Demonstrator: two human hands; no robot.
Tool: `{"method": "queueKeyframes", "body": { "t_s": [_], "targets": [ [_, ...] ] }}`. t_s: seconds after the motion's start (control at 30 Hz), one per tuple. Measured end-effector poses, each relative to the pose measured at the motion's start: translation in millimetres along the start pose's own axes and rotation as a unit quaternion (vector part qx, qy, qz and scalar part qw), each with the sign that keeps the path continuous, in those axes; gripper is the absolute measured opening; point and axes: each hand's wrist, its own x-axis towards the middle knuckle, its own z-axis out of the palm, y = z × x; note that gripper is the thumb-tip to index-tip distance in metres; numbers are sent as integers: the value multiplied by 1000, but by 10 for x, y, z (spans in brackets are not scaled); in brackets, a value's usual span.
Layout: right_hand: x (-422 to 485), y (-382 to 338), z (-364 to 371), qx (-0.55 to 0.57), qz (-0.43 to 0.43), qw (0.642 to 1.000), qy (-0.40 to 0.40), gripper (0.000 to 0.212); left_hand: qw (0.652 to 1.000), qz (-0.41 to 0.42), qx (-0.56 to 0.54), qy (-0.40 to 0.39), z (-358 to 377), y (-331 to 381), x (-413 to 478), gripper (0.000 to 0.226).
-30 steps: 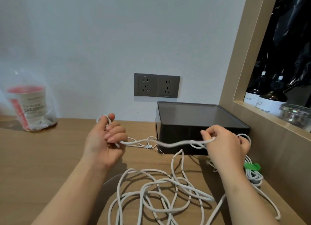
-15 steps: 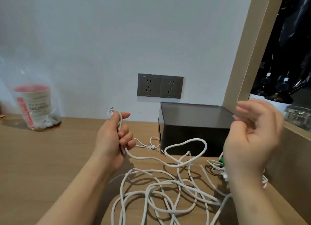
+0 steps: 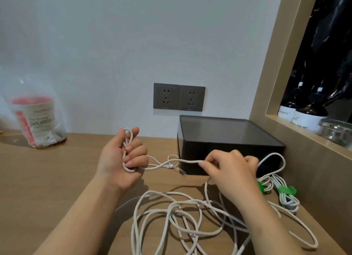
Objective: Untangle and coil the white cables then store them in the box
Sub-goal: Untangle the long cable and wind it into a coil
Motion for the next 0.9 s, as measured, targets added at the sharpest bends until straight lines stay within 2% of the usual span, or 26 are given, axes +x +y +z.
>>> {"method": "queueKeyframes", "body": {
  "t_s": [0.13,0.23,0.3,0.4,0.53,0.63,0.8,0.9],
  "targets": [
    [2,4,17,0,8,999,51,24,992,37,118,23,64,-46,-18,30],
    [-8,-28,123,125,-1,990,59,20,964,80,251,37,103,-118,-30,29],
    [-5,-41,169,191,-18,980,61,19,934,103,339,44,98,-164,-32,30],
    [-21,-81,191,238,-51,968,60,16,871,108,477,47,85,-207,-45,25],
    [-44,-122,222,245,-88,962,84,8,794,70,603,-45,61,-273,-103,10],
    [-45,-111,229,228,-80,966,92,8,747,73,656,-78,44,-300,-123,14],
    [-8,-58,132,120,-51,991,38,14,773,99,625,-45,53,-279,-108,25],
    [15,-18,69,22,-25,999,20,20,839,90,537,-17,55,-263,-83,24]
  ]
}}
